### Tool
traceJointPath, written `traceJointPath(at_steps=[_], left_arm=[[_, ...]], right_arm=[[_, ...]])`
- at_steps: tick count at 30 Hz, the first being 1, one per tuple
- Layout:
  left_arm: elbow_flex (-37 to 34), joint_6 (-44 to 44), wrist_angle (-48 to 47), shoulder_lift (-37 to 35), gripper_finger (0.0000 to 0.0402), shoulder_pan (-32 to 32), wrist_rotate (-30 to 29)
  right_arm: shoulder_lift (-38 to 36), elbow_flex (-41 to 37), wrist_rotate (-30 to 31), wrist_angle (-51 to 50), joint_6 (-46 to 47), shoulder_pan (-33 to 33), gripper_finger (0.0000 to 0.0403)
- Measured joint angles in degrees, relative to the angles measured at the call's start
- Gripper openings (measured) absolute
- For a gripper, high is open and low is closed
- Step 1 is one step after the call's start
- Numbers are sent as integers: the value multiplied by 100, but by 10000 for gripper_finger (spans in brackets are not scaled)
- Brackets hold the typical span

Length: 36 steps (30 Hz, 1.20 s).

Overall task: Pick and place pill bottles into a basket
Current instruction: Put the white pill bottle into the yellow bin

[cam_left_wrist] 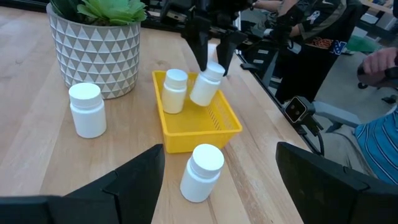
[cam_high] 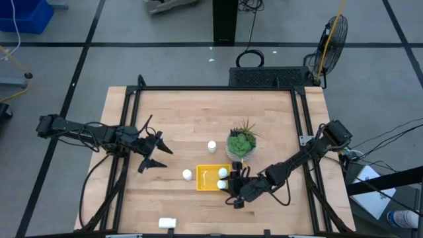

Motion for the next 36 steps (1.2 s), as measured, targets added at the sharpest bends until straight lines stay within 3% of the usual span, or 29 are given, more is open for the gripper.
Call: traceJointPath(at_steps=[21,31,36], left_arm=[[0,-4,0,1,310,-97,-1],[0,-4,2,0,310,-197,-8],[0,-6,0,0,310,-197,-9]], right_arm=[[0,-2,164,-42,170,111,151],[0,-711,159,1154,297,111,153],[0,-758,140,1199,297,111,165]])
